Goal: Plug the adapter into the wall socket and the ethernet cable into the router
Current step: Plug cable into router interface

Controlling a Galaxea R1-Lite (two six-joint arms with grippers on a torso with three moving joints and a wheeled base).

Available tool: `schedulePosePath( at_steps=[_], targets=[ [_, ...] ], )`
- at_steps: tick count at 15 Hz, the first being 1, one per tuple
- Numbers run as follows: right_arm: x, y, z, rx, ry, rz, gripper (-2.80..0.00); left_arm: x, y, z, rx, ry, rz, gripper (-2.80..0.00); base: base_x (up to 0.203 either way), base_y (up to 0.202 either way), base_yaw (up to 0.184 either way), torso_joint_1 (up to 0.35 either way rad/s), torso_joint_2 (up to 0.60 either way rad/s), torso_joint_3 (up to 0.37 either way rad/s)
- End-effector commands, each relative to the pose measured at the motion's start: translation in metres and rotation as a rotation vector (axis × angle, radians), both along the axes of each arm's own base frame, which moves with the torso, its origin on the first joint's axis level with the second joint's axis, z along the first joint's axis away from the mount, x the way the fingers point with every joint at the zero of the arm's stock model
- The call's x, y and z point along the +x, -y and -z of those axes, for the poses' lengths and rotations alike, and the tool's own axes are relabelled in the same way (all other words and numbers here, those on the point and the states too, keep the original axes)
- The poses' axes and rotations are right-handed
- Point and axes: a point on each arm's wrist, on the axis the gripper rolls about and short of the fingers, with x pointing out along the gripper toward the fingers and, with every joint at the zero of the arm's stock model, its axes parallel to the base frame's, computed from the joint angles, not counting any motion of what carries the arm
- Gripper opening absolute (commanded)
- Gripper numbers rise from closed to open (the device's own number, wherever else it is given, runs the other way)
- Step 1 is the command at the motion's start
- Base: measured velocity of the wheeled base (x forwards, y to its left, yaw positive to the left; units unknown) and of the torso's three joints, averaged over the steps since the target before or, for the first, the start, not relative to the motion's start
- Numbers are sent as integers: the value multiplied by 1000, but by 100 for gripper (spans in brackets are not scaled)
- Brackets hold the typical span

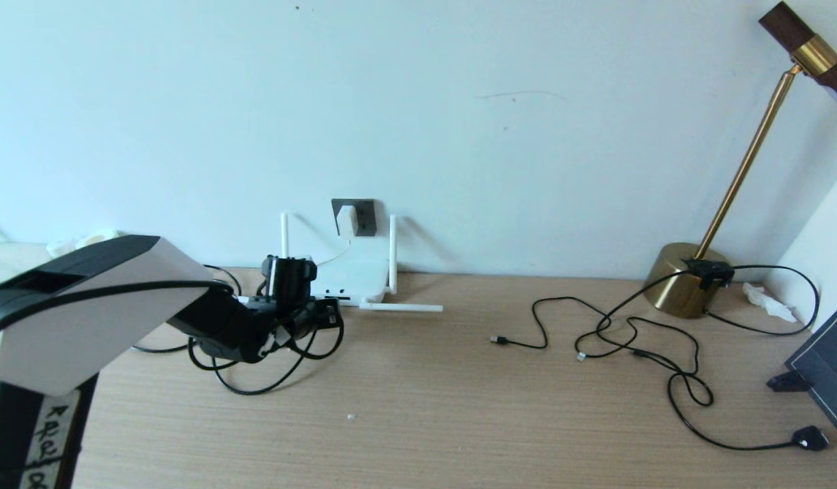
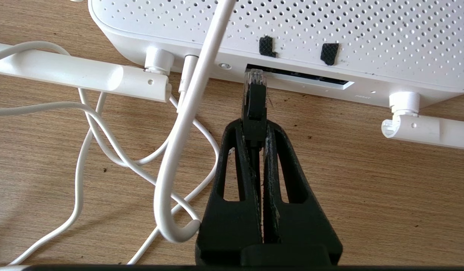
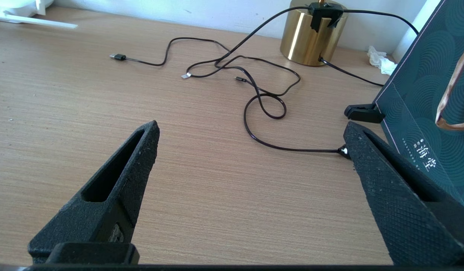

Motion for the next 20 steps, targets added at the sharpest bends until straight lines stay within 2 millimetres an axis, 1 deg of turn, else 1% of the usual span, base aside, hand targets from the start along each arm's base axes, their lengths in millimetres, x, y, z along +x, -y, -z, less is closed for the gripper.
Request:
schedulePosePath(
  at_steps=[1,20],
  targets=[
    [0,0,0,-1,-1,-1,0,-1,1,-1,-1,4,2,-280,0,0,0,0,0,0],
    [0,0,0,-1,-1,-1,0,-2,4,-3,1,9,7,-280,0,0,0,0,0,0]
  ],
)
